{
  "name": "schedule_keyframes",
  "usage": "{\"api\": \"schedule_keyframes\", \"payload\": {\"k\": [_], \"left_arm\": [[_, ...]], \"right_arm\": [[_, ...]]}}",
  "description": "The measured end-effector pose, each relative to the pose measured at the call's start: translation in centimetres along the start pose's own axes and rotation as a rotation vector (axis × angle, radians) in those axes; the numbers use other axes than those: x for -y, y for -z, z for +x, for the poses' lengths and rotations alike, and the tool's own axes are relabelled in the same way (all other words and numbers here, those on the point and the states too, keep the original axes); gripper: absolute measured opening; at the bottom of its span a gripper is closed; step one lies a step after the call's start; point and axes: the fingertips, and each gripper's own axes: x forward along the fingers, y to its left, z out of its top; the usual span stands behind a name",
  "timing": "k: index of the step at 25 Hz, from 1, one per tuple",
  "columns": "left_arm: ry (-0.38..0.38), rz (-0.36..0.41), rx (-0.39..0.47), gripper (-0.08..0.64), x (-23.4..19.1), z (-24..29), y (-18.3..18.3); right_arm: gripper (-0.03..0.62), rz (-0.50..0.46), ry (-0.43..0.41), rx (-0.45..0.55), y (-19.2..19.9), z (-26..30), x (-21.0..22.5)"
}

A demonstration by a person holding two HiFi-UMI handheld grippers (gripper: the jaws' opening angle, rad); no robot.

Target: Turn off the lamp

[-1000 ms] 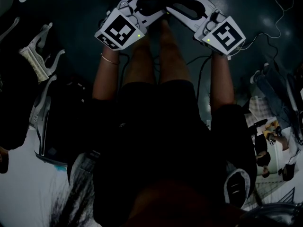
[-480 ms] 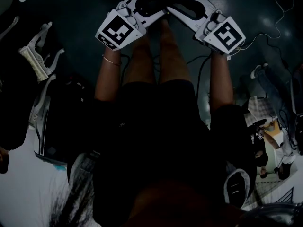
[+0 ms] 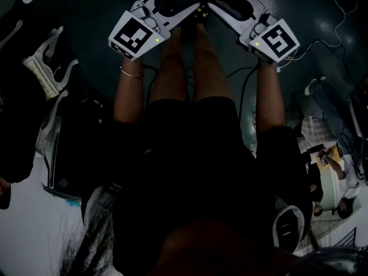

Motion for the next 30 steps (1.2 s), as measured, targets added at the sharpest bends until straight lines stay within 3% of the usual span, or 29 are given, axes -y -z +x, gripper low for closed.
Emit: {"api": "schedule_keyframes", "payload": {"k": [5,10,17,30], "left_arm": [[0.006,0.004,0.038,0.086,-0.4,-0.5,-1.1],[-0.017,0.007,0.044,0.009,-0.1,-0.4,-1.0],[-0.016,0.01,0.045,0.006,0.0,-0.4,-0.9],[-0.039,-0.005,0.053,0.006,0.1,-0.6,-0.5]], "right_arm": [[0.069,0.022,0.016,-0.037,1.9,0.8,0.9],[0.069,0.045,0.025,-0.053,3.8,1.4,1.3],[0.069,0.071,0.044,-0.054,5.4,2.4,2.4],[0.074,0.109,0.227,0.023,7.4,3.4,6.6]]}}
